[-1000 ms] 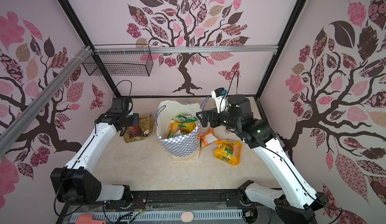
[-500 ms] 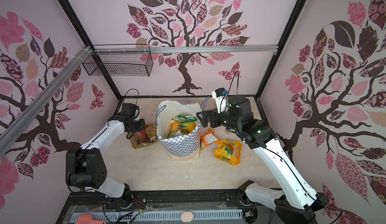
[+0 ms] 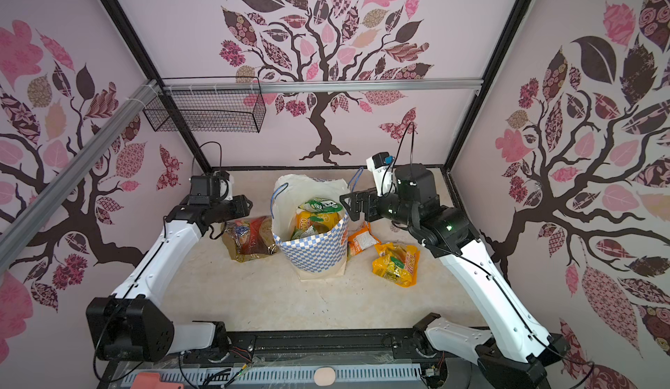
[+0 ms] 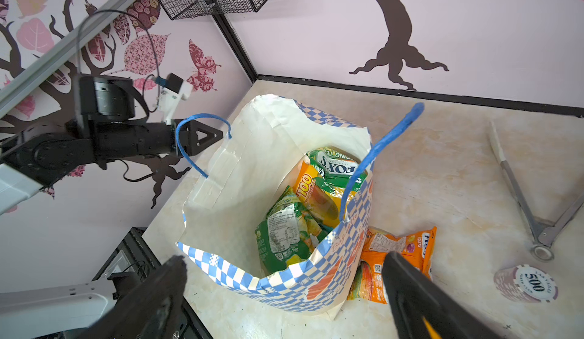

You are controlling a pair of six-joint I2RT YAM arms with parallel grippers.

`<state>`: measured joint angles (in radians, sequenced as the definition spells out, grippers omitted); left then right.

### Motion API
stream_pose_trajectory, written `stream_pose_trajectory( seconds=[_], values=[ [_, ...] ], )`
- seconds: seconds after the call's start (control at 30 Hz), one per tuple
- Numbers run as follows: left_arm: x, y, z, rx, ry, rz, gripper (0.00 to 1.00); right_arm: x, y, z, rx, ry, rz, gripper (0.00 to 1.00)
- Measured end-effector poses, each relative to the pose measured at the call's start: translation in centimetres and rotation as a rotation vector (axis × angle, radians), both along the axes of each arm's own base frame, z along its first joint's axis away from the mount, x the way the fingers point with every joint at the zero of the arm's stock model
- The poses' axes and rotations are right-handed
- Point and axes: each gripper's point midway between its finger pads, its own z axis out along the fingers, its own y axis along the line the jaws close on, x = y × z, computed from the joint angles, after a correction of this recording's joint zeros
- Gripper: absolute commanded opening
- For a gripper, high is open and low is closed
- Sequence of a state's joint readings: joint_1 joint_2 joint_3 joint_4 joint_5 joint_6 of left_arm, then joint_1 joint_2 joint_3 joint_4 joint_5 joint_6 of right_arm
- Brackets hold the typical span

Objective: Take the snacks out of the paper bag
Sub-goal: Place the snack at the middle-left of the table, then pick up the snack from the paper bag.

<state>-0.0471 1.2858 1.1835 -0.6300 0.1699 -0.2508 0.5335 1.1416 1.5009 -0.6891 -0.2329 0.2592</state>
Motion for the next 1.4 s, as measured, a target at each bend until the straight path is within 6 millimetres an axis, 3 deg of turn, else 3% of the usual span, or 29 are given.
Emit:
stream_pose_trajectory(
  seconds=[0.07,0.2,0.37,0.47,0.7,1.0,1.4],
  values=[
    [-1.2,-0.7,3.2,-0.047,-0.076,-0.019,0.55,0.1,0.5,0.5,0.015,0.005,0.019,0.99],
    [-4.4,-1.6,8.6,-0.116,-0.202,-0.056,0.74,0.1,2.0,1.2,0.059,0.033,0.077,0.99],
    [-8.8,-2.5,13.3,-0.157,-0.3,-0.103,0.94,0.7,4.1,1.3,0.071,0.069,0.145,0.96],
    [-11.1,-3.5,14.9,-0.144,-0.313,-0.154,0.97,0.5,5.9,0.8,0.04,0.088,0.195,0.94],
    [-15.0,-5.9,16.1,-0.129,-0.296,-0.313,0.99,1.1,9.4,-1.5,-0.067,0.138,0.258,0.9],
    [-18.2,-8.1,17.4,-0.166,-0.364,-0.491,0.99,3.5,12.4,-6.8,-0.217,0.24,0.272,0.89],
    [-17.6,-9.2,16.9,-0.147,-0.359,-0.558,0.98,4.7,14.0,-14.7,-0.361,0.403,0.297,0.9]
  ],
)
